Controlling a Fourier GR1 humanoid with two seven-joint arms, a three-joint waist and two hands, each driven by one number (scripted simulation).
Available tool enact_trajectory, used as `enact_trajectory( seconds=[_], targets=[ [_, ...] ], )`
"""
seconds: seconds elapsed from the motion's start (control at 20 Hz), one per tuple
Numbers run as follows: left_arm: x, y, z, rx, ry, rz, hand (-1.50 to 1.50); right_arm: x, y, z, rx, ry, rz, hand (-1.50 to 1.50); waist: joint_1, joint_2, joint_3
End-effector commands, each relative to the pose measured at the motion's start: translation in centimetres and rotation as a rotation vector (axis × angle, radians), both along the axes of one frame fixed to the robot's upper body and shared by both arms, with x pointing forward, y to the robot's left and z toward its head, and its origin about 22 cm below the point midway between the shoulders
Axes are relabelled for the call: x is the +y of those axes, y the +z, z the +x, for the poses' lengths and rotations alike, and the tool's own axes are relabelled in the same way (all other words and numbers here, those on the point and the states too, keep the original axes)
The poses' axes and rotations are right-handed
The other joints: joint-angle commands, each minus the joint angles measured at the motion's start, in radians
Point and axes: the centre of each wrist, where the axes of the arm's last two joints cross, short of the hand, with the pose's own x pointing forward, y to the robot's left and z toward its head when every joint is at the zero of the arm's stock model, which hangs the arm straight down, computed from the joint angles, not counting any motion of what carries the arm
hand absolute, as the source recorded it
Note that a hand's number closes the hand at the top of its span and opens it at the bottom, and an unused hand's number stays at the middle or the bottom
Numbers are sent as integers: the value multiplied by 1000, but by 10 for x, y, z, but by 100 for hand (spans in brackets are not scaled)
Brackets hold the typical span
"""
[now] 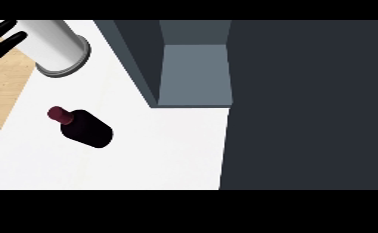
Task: Pick up the wine, place it into the cabinet and close the cabinet
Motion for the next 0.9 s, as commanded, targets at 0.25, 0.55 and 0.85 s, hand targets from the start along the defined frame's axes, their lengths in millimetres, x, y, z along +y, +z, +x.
enact_trajectory(
  seconds=[0.25,0.55,0.85],
  targets=[
    [-16,28,-7,25,-3,7,-150,5,36,-26,-2,22,38,-150,3,-2,0],
    [-9,-4,11,70,2,41,-150,4,55,-30,6,29,45,-150,-3,-2,0],
    [-24,-13,29,74,84,41,-150,8,63,-24,-6,17,45,-150,-4,-1,0]
  ],
)
